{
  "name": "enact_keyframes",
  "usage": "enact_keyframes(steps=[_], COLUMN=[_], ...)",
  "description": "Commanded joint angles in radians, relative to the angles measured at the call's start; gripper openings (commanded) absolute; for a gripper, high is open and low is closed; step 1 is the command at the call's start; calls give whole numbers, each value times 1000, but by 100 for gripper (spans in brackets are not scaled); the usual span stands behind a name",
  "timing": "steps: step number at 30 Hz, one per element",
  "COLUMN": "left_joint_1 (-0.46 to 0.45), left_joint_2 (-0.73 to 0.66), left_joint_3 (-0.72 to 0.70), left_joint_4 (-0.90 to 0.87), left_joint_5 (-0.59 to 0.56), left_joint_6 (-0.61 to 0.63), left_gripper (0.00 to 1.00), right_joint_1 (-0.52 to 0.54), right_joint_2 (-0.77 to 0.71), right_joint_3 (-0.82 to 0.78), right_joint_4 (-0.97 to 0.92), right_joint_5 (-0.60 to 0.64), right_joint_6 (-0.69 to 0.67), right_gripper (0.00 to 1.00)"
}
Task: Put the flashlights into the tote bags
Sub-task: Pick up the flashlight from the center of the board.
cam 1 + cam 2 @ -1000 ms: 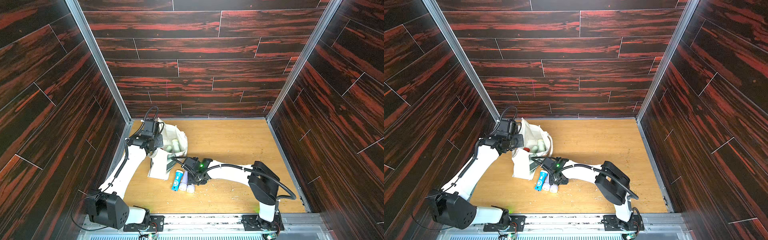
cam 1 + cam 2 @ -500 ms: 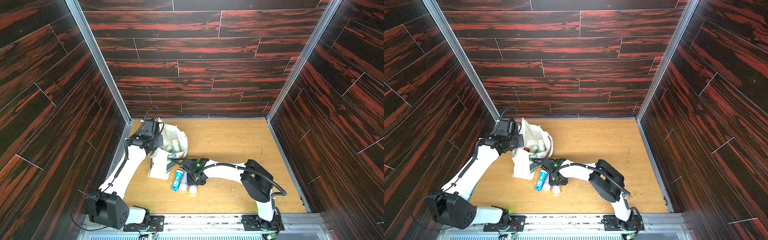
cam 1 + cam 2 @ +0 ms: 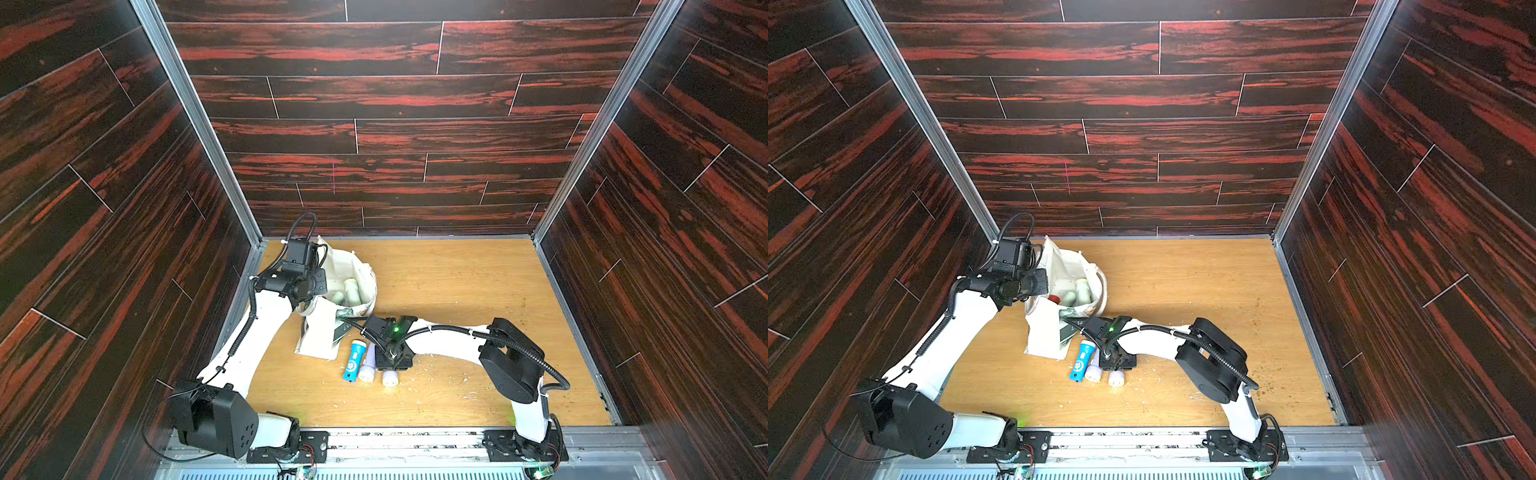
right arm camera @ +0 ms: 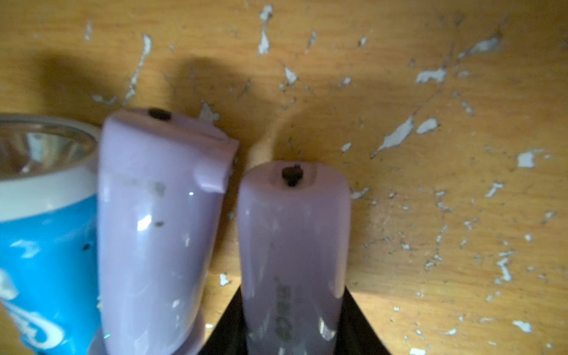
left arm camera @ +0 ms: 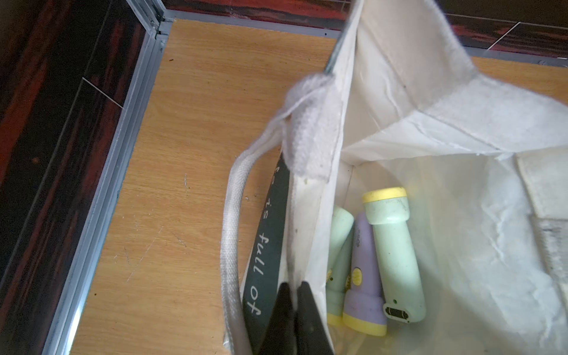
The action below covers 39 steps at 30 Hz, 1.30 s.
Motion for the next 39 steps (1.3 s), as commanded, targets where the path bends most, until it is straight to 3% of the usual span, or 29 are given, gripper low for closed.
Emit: enact_keyframes(steps=[1,4,7,15,22,31,36,39], left_joint_1=[5,5,6,5,6,5,6,6], left_joint_2=[-10,-25,-41,-46,-53,-42,-40,-37], left_joint_3=[11,6,-4,-13,-23,-32,-37,-40], left_joint_4=[-39,-20,7,48,77,105,113,121], left_joint_5=[30,76,124,224,306,396,428,450], left_joint_6=[6,6,4,-17,-20,-24,-27,-30], left_gripper=[0,0,0,0,0,0,0,0], right_joint_1=[-7,-7,-6,-6,-7,-18,-45,-122], right_joint_2=[-45,-131,-205,-388,-538,-491,-502,-525], right_joint_3=[-12,-70,-111,-178,-169,69,90,53], right_joint_4=[-27,26,45,40,83,-32,58,191], right_joint_5=[41,64,102,222,310,423,416,252], right_joint_6=[22,34,50,69,-25,-150,-244,-309], right_gripper=[19,13,0,0,0,0,0,0])
